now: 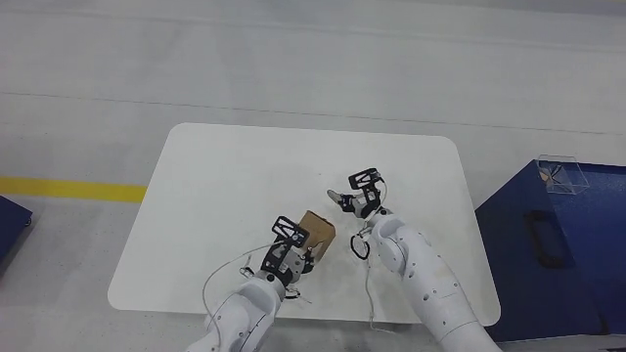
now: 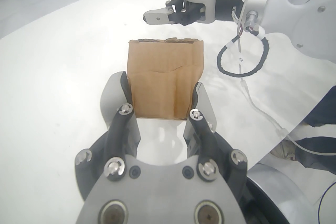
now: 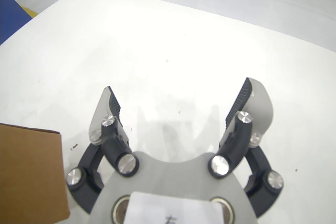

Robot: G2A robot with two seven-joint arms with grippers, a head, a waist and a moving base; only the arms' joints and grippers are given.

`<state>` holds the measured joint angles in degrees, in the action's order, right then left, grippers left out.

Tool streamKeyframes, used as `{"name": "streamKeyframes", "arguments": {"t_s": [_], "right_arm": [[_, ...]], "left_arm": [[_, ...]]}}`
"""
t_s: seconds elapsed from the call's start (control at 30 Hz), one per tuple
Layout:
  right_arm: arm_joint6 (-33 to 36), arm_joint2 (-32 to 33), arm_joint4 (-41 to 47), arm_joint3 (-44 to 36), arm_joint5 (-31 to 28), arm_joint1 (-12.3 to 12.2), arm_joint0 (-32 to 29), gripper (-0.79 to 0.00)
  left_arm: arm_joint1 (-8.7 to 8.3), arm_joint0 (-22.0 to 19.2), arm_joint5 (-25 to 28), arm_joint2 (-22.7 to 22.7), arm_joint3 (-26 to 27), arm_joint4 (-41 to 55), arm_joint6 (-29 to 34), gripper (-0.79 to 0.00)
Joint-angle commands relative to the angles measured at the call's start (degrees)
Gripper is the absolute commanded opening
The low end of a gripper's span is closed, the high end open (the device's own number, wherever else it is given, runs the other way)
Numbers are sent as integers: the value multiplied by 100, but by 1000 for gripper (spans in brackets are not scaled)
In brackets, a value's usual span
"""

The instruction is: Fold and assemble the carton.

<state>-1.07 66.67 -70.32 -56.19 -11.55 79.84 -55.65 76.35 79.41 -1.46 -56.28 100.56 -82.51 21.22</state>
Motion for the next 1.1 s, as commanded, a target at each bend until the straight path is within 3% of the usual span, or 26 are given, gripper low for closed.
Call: {"name": "streamKeyframes", "arguments": {"t_s": [0.0,0.37,0.47,0.5,0.6,0.73,0.87,0.97,1.07], "right_arm": [[10,52,59,-61,-63,-13,-43,0],[10,52,59,-61,-63,-13,-43,0],[-134,164,-306,-185,104,-81,-171,0],[-241,254,-487,-221,259,-117,-219,0],[-427,527,-716,-211,457,-204,-291,0],[-415,938,-465,48,94,-303,-186,0],[-272,1113,-335,276,-364,-366,-62,0],[-272,1113,-335,276,-364,-366,-62,0],[-272,1113,-335,276,-364,-366,-62,0]], "left_arm": [[1,5,-9,4,2,-2,-3,-785],[1,5,-9,4,2,-2,-3,-785],[-3,1,-16,23,22,-134,-1,-785],[-4,-3,-196,101,93,-589,107,-785],[70,67,-1380,719,335,-2596,846,-785],[329,-82,-2397,1724,10,-5064,2270,-785],[740,-404,-2559,2586,-820,-6971,3745,-785],[1103,-626,-2357,3043,-1408,-7430,4517,-785],[1450,-856,-2143,3270,-1968,-7226,4854,-785]]}}
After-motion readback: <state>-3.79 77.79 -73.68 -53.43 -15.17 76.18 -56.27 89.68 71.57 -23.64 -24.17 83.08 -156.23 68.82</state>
